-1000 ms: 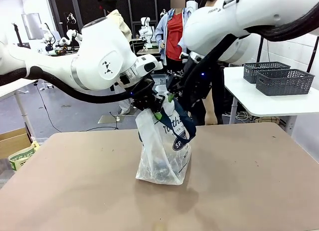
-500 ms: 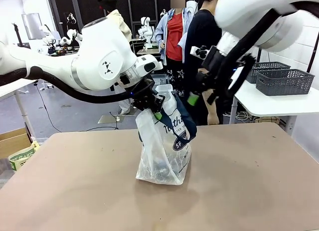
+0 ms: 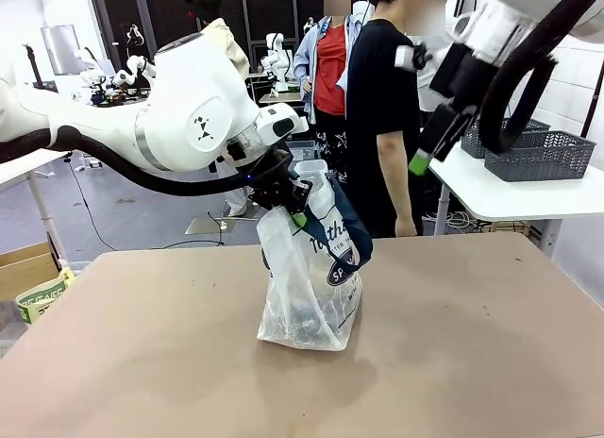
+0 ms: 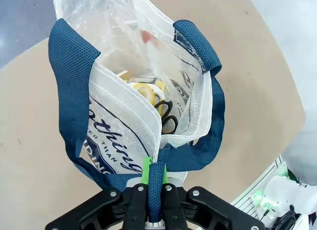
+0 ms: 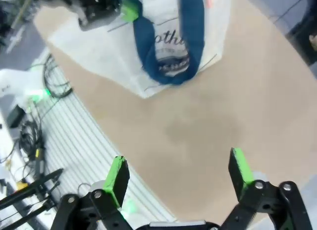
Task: Transfer purchased items from the store into the shopping bag.
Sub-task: Move the Reusable shopping bag to the right side of the table.
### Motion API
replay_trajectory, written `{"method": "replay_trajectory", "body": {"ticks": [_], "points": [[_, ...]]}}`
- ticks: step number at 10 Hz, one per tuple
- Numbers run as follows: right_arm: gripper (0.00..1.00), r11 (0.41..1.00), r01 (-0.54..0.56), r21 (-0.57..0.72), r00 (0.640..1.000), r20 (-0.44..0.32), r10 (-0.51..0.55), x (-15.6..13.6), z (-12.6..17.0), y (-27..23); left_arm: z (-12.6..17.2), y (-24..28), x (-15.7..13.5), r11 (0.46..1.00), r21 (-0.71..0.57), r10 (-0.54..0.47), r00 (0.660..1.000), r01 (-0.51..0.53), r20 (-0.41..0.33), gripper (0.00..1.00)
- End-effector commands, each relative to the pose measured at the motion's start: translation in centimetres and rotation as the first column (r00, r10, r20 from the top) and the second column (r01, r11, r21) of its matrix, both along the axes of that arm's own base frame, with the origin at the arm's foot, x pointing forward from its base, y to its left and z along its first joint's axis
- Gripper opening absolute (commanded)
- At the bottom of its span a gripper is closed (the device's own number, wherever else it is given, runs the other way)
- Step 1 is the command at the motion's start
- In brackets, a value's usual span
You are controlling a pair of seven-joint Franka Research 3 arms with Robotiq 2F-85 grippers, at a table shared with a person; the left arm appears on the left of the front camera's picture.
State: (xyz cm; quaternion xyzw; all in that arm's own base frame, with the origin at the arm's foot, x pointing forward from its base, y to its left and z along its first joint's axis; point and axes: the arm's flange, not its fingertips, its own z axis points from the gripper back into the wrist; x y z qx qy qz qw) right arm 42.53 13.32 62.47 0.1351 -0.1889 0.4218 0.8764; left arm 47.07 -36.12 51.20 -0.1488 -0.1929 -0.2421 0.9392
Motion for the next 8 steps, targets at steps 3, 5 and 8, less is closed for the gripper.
{"method": "replay_trajectory", "body": {"ticks": [3,5,8], "points": [[1.00,0.996,-0.019,0.091,0.993,0.119,0.008,3.6,1.7,0.9,0.2,0.1,0.0,1.000,-0.005,0.002,1.000,-0.002,0.000,0.00],[1.00,0.999,0.001,0.055,0.993,0.121,-0.008,2.1,2.2,0.4,0.2,0.1,0.0,1.000,-0.005,0.002,1.000,-0.002,0.000,0.00],[1.00,0.999,0.001,0.055,0.993,0.121,-0.008,2.1,2.2,0.4,0.2,0.1,0.0,1.000,-0.005,0.002,1.000,-0.002,0.000,0.00]]}}
